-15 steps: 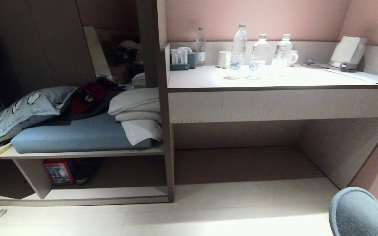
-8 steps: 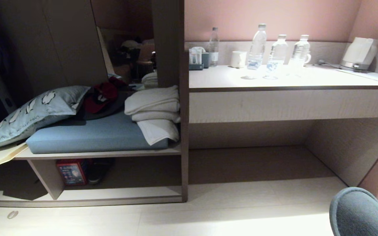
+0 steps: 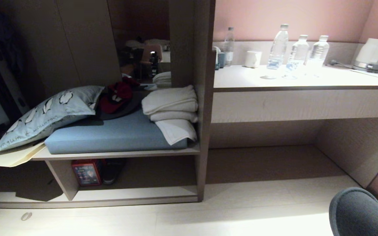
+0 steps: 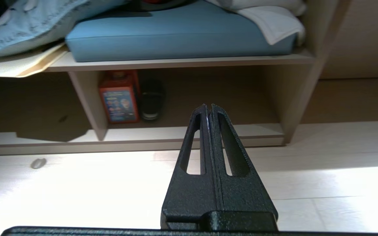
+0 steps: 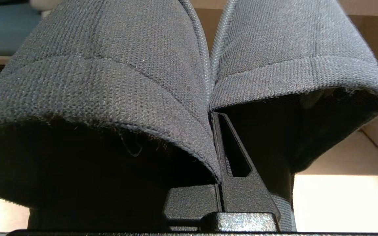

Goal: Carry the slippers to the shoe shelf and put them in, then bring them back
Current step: Place the slippers into the shoe cabinet

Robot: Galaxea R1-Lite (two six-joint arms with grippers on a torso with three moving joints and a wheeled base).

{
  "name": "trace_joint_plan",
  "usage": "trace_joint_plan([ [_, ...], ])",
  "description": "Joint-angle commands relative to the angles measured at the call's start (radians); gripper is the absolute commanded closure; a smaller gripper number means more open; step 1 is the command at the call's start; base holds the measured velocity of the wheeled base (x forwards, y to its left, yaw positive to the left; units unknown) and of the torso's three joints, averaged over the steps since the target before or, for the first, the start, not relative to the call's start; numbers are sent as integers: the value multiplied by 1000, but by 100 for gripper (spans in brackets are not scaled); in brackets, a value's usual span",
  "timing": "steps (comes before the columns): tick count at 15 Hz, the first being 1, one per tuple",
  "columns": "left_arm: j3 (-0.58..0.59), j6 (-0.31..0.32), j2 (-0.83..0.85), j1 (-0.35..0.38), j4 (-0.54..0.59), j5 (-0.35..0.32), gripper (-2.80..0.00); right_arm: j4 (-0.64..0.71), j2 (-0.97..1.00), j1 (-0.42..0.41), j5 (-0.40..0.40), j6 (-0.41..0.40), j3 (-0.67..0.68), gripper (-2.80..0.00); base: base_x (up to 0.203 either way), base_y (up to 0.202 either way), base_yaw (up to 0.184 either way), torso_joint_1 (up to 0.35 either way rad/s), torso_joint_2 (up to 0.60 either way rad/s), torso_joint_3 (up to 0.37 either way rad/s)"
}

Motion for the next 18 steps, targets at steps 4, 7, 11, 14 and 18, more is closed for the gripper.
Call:
trace_joint_plan([
  [4,0,0,0,0,0,0,0,0,1,0,0,-1,0,0,0,194,-3,2,2,2],
  [7,0,0,0,0,0,2,0,0,1,0,0,-1,0,0,0,196,-4,3,5,5],
  [11,0,0,0,0,0,0,0,0,1,0,0,-1,0,0,0,195,-2,2,3,2],
  [14,0,0,0,0,0,0,0,0,1,0,0,-1,0,0,0,195,-2,3,3,0],
  [18,0,0,1,0,0,0,0,0,1,0,0,-1,0,0,0,194,-2,6,2,1],
])
